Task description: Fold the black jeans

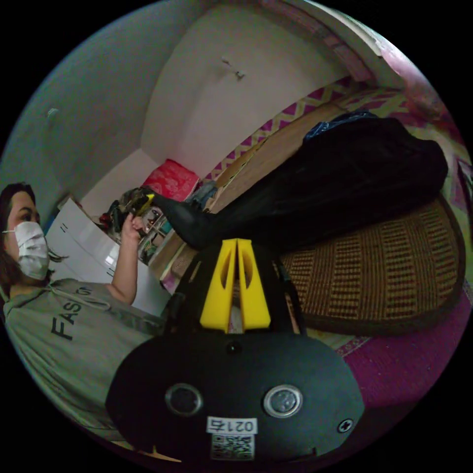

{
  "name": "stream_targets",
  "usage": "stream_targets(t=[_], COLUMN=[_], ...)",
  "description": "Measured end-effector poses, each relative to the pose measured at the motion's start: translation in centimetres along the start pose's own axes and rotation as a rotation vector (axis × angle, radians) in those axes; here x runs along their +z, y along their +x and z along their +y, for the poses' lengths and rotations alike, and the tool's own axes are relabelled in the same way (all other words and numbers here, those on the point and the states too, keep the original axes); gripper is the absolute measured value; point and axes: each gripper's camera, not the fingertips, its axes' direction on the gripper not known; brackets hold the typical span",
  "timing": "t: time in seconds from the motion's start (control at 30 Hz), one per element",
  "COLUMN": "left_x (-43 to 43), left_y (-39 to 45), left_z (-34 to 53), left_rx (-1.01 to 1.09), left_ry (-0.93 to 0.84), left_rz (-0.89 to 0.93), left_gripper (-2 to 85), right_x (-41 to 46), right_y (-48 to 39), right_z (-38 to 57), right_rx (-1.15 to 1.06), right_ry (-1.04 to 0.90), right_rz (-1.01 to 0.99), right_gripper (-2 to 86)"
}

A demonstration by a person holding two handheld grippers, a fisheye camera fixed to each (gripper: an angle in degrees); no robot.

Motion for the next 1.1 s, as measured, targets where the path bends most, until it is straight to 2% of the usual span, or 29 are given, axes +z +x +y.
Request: stream_targets(t=[0.07,0.13,0.17,0.3,0.33,0.5,0.57,0.6,0.67,0.77,0.9,1.0,1.1], left_x=[4.3,11.5,13.6,27.9,29.4,28.1,29.2,31.0,31.4,30.6,29.3,27.8,25.6], left_y=[5.9,12.1,13.4,17.6,17.6,20.7,21.9,22.1,21.9,22.2,23.6,23.5,22.5], left_z=[1.1,4.1,5.2,15.2,17.2,18.8,20.3,21.7,22.7,22.8,23.8,24.2,24.5], left_rx=[0.109,0.176,0.187,0.226,0.187,0.233,0.29,0.3,0.298,0.313,0.493,0.49,0.484], left_ry=[-0.049,-0.171,-0.211,-0.613,-0.632,-0.457,-0.469,-0.55,-0.526,-0.504,-0.475,-0.455,-0.414], left_rz=[0.047,0.094,0.105,0.059,0.091,0.072,0.048,0.052,0.1,0.308,0.423,0.423,0.405], left_gripper=[-1.0,-1.0,-1.0,-0.9,-0.9,-0.1,1.7,2.9,4.8,8.1,8.4,7.5,6.2], right_x=[-2.4,-5.1,-5.7,-9.4,-10.4,-14.8,-16.2,-17.0,-18.3,-20.7,-24.7,-26.4,-27.1], right_y=[1.2,3.0,3.5,7.5,8.8,13.9,15.8,17.0,18.6,21.5,28.7,35.2,41.4], right_z=[0.1,0.5,0.6,2.0,2.5,3.6,3.3,2.9,2.0,-0.3,-3.8,-6.0,-7.0], right_rx=[-0.003,0.002,0.004,0.035,0.048,0.086,0.093,0.098,0.097,0.121,0.291,0.434,0.557], right_ry=[0.022,0.041,0.045,0.055,0.059,0.084,0.095,0.103,0.126,0.167,0.286,0.341,0.408], right_rz=[0.01,0.006,0.004,-0.002,-0.006,0.011,0.017,0.019,0.019,0.081,0.239,0.323,0.273], right_gripper=[-0.6,-0.6,-0.6,-0.6,-0.6,-0.4,0.0,0.4,1.8,8.7,14.1,16.7,16.3])
